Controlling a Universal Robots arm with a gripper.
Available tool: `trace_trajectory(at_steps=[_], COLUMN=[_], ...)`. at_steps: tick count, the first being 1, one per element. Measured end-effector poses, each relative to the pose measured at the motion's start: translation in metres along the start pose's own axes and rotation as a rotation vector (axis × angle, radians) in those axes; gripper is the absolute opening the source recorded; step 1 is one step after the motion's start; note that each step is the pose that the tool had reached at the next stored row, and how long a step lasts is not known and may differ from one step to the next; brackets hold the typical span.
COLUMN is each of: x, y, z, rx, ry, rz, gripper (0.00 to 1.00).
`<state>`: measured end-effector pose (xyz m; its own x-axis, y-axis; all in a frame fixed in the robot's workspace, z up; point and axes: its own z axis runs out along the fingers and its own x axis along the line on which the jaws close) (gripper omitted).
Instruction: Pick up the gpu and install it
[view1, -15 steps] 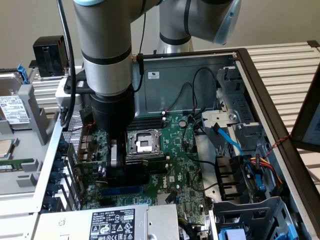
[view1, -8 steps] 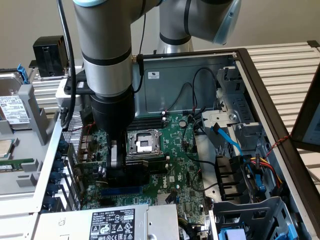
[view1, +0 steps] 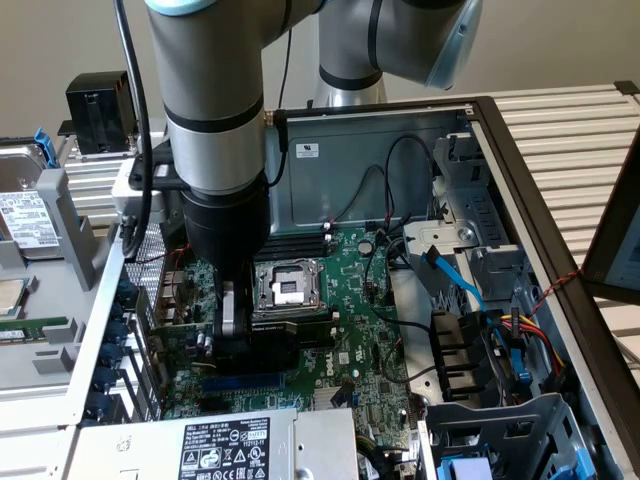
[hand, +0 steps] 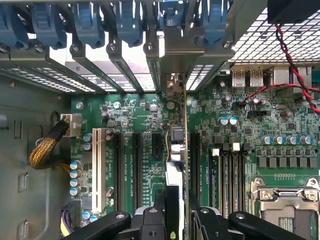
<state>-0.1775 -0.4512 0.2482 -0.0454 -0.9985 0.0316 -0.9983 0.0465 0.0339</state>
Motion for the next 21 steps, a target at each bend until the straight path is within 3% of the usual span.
trace_trajectory(at_steps=[21], x=[-0.0003], y=[-0.0008], z=[0.0002], rx=[-0.0001], ry=[0.0], rz=[0.002], gripper=[0.27])
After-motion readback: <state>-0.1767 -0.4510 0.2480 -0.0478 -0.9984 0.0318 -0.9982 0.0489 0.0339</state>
